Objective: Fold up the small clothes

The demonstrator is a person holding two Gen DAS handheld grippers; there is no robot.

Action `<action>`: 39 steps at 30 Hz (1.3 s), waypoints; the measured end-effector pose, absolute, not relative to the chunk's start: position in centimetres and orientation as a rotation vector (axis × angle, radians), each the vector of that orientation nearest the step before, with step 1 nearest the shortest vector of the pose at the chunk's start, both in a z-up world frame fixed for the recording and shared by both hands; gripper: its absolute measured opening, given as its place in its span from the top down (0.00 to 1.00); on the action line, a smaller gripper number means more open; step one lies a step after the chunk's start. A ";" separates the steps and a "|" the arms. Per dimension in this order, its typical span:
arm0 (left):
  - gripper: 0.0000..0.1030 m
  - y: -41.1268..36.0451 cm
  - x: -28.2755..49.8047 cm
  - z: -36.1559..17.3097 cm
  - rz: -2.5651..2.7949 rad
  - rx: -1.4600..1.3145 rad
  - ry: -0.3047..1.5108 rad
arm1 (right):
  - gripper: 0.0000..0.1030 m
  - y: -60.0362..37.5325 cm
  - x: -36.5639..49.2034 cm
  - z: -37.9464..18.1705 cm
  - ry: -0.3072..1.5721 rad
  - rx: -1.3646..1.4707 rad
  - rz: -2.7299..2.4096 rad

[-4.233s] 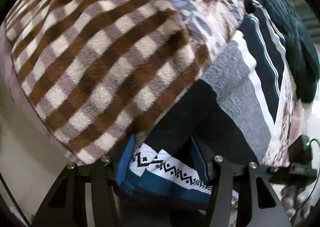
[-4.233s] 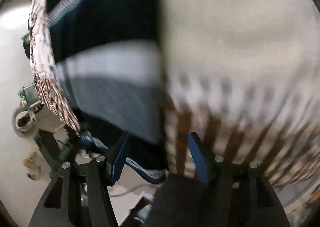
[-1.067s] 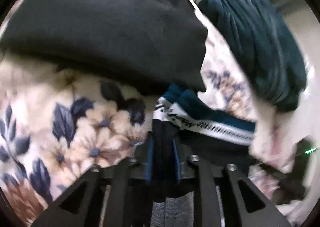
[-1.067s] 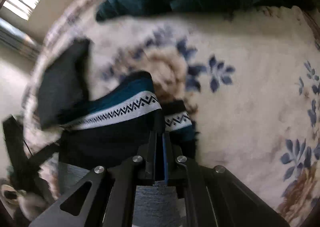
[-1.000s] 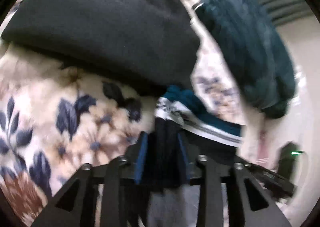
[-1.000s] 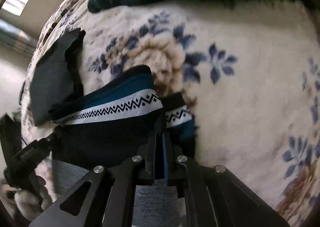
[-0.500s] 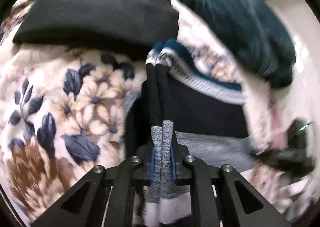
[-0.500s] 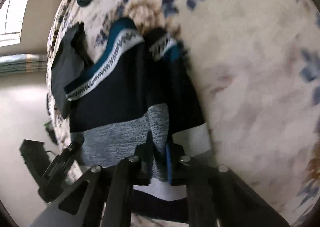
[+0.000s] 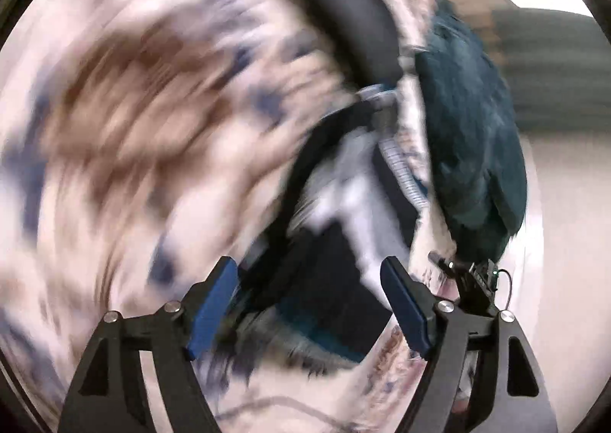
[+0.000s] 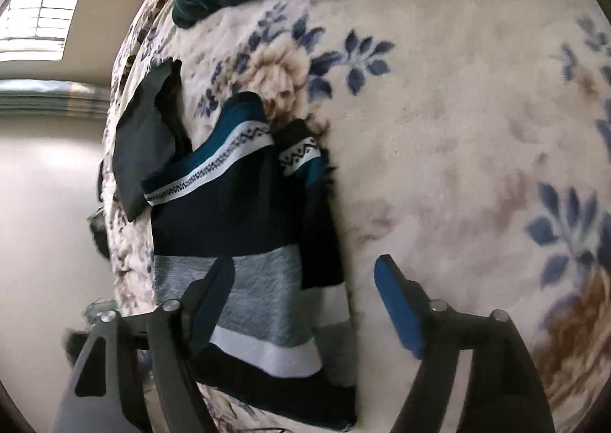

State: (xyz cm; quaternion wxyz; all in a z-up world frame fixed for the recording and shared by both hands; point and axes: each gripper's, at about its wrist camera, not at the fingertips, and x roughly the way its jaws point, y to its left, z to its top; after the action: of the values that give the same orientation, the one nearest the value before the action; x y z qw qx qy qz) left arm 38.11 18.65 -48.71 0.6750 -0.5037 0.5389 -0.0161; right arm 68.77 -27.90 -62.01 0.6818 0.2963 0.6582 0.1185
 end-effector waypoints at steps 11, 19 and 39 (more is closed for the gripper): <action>0.65 14.9 38.7 -54.2 -0.015 -1.313 1.076 | 0.10 -24.9 73.8 -67.8 1.524 0.718 0.382; 0.73 17.0 43.5 -51.1 -0.106 -1.114 1.150 | 0.88 -24.4 71.7 -66.8 1.430 0.852 0.332; 0.27 22.4 44.2 -50.3 -0.157 -1.036 1.235 | 0.24 -21.6 56.6 -65.9 1.434 1.060 0.168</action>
State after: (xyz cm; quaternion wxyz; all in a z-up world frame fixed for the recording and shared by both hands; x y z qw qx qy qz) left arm 44.20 22.36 -50.25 0.6898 -0.4631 0.5520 -0.0704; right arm 56.59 -21.55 -65.95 0.6251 0.4620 0.6248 0.0734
